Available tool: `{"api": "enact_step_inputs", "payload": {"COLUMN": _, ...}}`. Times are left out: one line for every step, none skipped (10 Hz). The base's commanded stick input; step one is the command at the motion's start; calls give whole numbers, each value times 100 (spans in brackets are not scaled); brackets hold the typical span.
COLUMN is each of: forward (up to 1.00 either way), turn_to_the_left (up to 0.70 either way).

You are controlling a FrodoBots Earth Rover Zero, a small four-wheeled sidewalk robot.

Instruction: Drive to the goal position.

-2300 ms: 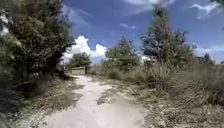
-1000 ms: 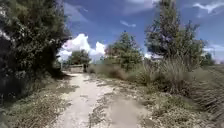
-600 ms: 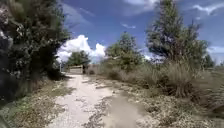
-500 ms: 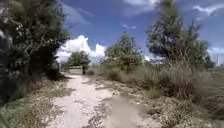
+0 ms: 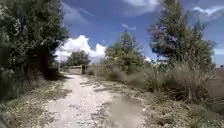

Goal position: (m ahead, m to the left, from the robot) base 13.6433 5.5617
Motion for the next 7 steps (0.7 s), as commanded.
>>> {"api": "enact_step_inputs", "payload": {"forward": 50, "turn_to_the_left": 0}}
{"api": "enact_step_inputs", "payload": {"forward": 50, "turn_to_the_left": 0}}
{"api": "enact_step_inputs", "payload": {"forward": 50, "turn_to_the_left": 0}}
{"api": "enact_step_inputs", "payload": {"forward": 50, "turn_to_the_left": 0}}
{"api": "enact_step_inputs", "payload": {"forward": 50, "turn_to_the_left": 0}}
{"api": "enact_step_inputs", "payload": {"forward": 50, "turn_to_the_left": 0}}
{"api": "enact_step_inputs", "payload": {"forward": 50, "turn_to_the_left": 0}}
